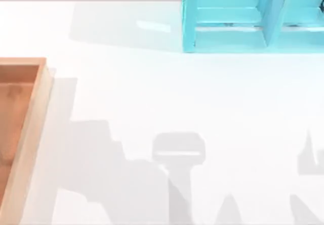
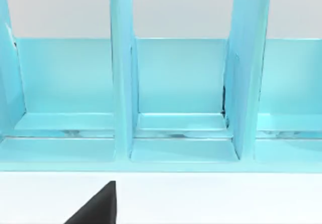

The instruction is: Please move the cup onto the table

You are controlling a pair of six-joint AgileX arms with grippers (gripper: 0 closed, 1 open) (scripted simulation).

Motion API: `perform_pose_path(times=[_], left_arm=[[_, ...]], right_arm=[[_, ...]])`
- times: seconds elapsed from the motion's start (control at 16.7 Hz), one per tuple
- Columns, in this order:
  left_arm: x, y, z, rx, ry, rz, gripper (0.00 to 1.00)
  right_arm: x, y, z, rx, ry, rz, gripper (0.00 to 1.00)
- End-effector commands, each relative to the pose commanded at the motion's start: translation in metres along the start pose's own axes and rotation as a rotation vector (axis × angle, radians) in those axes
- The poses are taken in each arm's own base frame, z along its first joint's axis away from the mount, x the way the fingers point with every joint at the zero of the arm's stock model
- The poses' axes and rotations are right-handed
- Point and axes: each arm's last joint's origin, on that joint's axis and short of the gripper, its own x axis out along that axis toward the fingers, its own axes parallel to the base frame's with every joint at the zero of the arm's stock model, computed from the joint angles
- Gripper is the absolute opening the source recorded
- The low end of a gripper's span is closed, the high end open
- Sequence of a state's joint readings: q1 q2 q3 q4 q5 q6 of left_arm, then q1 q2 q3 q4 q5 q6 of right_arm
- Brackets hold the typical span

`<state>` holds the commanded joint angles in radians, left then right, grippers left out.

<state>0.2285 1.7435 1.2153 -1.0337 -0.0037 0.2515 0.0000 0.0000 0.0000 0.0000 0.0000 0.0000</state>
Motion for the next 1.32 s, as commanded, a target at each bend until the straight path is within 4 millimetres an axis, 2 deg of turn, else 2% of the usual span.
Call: perform_pose_path(times=[0.18, 0.48, 1.26, 1.32], left_arm=[[0.027, -0.001, -0.004, 0.0, 0.008, -0.002, 1.0], [0.031, -0.001, -0.005, 0.0, 0.011, -0.003, 1.0], [0.031, -0.001, -0.005, 0.0, 0.011, -0.003, 0.02], [0.031, -0.001, -0.005, 0.0, 0.011, -0.003, 0.0]], right_arm=[[0.0, 0.0, 0.0, 0.0, 0.0, 0.0, 1.0], [0.0, 0.0, 0.0, 0.0, 0.0, 0.0, 1.0], [0.0, 0.0, 0.0, 0.0, 0.0, 0.0, 1.0], [0.0, 0.0, 0.0, 0.0, 0.0, 0.0, 1.0]])
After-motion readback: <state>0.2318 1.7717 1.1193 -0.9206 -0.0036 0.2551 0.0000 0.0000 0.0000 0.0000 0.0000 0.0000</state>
